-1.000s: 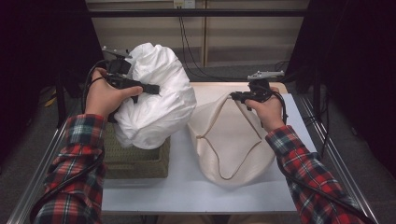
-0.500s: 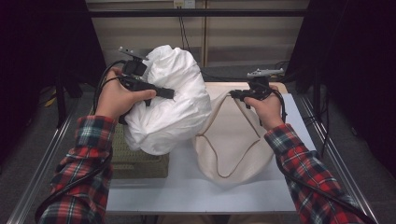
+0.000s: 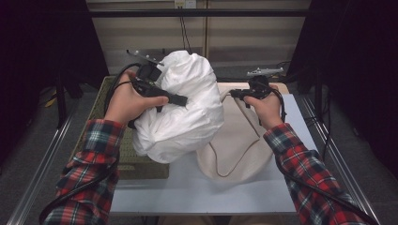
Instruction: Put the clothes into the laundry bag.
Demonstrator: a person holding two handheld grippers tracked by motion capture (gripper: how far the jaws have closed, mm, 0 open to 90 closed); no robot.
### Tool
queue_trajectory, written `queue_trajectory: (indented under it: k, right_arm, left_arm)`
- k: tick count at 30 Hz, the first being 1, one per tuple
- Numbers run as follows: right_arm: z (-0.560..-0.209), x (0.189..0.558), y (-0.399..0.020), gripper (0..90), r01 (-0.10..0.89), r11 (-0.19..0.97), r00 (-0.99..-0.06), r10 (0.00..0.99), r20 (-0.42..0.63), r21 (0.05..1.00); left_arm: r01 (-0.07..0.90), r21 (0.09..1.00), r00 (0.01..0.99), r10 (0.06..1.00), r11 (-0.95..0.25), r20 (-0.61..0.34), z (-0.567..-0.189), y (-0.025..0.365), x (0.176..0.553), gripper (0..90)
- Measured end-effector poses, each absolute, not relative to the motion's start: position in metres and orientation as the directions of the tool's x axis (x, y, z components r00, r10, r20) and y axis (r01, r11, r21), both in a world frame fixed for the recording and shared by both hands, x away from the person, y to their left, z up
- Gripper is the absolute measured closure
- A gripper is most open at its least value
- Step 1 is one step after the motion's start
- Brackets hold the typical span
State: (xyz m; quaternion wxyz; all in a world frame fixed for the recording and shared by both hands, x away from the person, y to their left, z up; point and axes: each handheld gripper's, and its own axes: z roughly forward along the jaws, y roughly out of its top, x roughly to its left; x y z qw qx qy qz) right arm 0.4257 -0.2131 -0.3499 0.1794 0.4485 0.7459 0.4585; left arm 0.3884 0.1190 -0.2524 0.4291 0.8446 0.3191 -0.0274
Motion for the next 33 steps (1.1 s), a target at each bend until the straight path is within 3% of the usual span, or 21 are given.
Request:
queue_trajectory:
  k: [33]
  right_arm:
    - [-0.34, 0.431, -0.21, 89.0, 0.499, 0.16, -0.51, 0.849, 0.14, 0.852]
  left_arm:
    - [0.444, 0.68, 0.894, 0.339, -0.584, -0.293, -0.284, 0.058, 0.363, 52.8]
